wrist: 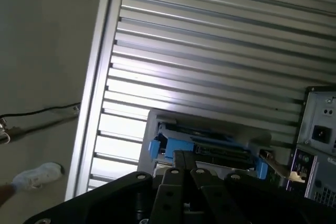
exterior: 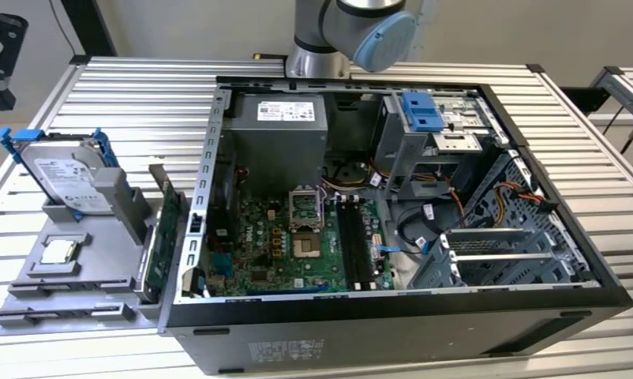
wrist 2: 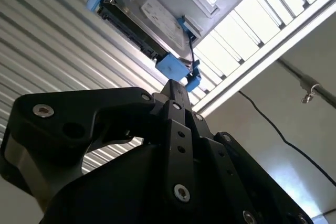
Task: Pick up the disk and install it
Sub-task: 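Pick up the disk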
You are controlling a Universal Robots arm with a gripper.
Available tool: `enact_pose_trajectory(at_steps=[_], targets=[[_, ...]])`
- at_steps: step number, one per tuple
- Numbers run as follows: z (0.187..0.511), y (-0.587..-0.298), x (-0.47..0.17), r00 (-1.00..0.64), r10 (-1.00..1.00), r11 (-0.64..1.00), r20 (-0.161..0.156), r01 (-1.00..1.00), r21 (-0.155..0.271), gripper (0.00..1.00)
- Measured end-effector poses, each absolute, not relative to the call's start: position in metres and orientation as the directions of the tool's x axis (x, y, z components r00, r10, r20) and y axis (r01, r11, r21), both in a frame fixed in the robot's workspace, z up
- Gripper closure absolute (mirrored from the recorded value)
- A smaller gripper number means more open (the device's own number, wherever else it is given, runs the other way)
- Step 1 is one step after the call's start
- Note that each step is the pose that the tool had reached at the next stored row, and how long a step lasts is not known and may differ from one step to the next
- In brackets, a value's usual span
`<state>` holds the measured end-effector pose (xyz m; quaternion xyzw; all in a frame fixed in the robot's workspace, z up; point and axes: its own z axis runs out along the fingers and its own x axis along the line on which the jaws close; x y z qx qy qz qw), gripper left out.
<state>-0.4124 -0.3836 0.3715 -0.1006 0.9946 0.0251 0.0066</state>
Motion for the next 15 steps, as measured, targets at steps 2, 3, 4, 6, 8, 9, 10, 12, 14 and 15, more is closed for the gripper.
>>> enact_pose_trajectory(at_steps=[2, 3, 4, 6, 8, 9, 10, 12, 14, 15], targets=[[0.3715, -0.3836, -0.4124, -0.972, -0.236, 0.970, -0.018, -0.237, 0.049, 1.00], [0.3715, -0.3836, -0.4124, -0.967, -0.253, 0.966, -0.018, -0.253, 0.049, 1.00], [0.3715, -0.3836, -0.4124, -0.963, -0.270, 0.962, -0.018, -0.270, 0.049, 1.00], [0.3715, -0.3836, -0.4124, -0.952, -0.306, 0.951, -0.018, -0.306, 0.049, 1.00], [0.3715, -0.3836, -0.4124, -0.940, -0.340, 0.939, -0.018, -0.340, 0.049, 1.00], [0.3715, -0.3836, -0.4124, -0.934, -0.357, 0.933, -0.018, -0.358, 0.049, 1.00], [0.3715, -0.3836, -0.4124, -0.927, -0.373, 0.926, -0.018, -0.374, 0.049, 1.00], [0.3715, -0.3836, -0.4124, -0.913, -0.408, 0.912, -0.018, -0.408, 0.049, 1.00], [0.3715, -0.3836, -0.4124, -0.898, -0.440, 0.897, -0.018, -0.440, 0.048, 1.00], [0.3715, -0.3836, -0.4124, -0.889, -0.457, 0.888, -0.019, -0.457, 0.048, 1.00]])
